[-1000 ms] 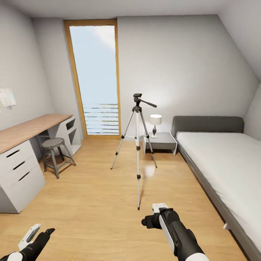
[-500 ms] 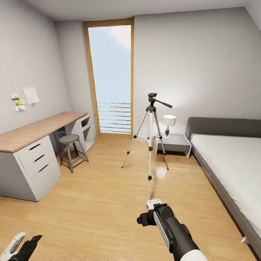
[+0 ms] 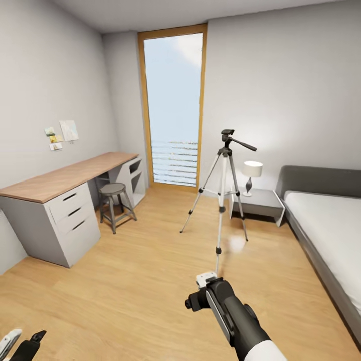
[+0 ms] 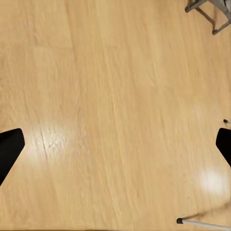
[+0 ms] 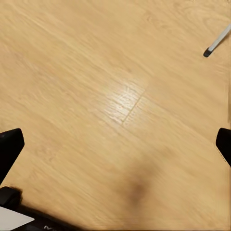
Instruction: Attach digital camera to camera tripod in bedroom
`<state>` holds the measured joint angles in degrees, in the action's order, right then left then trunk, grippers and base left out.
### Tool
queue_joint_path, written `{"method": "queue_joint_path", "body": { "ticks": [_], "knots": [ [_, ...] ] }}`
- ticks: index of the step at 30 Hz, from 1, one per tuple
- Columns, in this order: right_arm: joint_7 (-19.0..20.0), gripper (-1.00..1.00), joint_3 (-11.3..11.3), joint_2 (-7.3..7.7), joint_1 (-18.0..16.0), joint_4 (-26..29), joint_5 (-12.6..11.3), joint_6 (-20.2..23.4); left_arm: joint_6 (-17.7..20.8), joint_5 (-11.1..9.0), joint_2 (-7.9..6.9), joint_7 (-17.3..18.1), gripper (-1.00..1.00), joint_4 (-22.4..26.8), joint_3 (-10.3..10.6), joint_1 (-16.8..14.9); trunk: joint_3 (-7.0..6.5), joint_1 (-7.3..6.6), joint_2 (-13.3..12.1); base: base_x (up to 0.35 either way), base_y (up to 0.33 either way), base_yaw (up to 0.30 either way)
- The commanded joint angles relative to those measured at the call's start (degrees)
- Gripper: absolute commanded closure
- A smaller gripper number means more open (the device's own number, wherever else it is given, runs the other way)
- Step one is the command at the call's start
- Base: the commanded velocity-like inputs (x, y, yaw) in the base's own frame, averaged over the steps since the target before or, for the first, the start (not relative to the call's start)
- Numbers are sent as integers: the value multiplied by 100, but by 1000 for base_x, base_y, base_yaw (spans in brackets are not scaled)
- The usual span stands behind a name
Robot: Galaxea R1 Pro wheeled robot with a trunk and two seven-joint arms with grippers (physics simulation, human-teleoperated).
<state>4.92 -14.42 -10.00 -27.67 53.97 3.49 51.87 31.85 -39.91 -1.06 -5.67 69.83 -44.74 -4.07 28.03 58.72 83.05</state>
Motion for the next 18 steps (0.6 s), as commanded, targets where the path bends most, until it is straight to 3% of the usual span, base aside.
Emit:
{"method": "queue_joint_path", "body": {
  "ticks": [1, 2, 6, 13, 14, 15, 18],
  "knots": [
    [45, -100, -22, 0, -4, 14, 36, 67, 32, -63, 12, -109, -100, 13, -5, -3, 7, 1, 3, 96, -302, 178],
    [46, -100, -113, 0, -7, 28, 33, 148, 32, -71, 42, -318, -100, 17, -6, 0, 7, 1, 3, 100, -313, 206],
    [40, -100, -295, 0, -10, 41, 44, 211, 26, -75, 91, -592, -100, 26, -14, 10, 7, 1, 3, 97, -291, 240],
    [0, -100, -365, 0, -10, 43, 52, 210, 38, -129, 103, -665, -100, 74, -139, 11, 7, 1, 3, 43, -118, 282],
    [-25, -100, -376, 0, -10, 43, 50, 210, 94, -274, 104, -723, -100, 97, -307, 11, 7, 1, 3, 13, -35, 290],
    [-25, -100, -376, 0, -10, 43, 50, 210, 94, -274, 104, -723, -100, 97, -307, 11, 7, 1, 3, 13, -35, 290],
    [-50, -100, -387, 0, -10, 43, 48, 210, 286, -654, 104, -861, -100, 191, -562, 12, 7, 1, 3, 8, -23, 293]
  ]
}}
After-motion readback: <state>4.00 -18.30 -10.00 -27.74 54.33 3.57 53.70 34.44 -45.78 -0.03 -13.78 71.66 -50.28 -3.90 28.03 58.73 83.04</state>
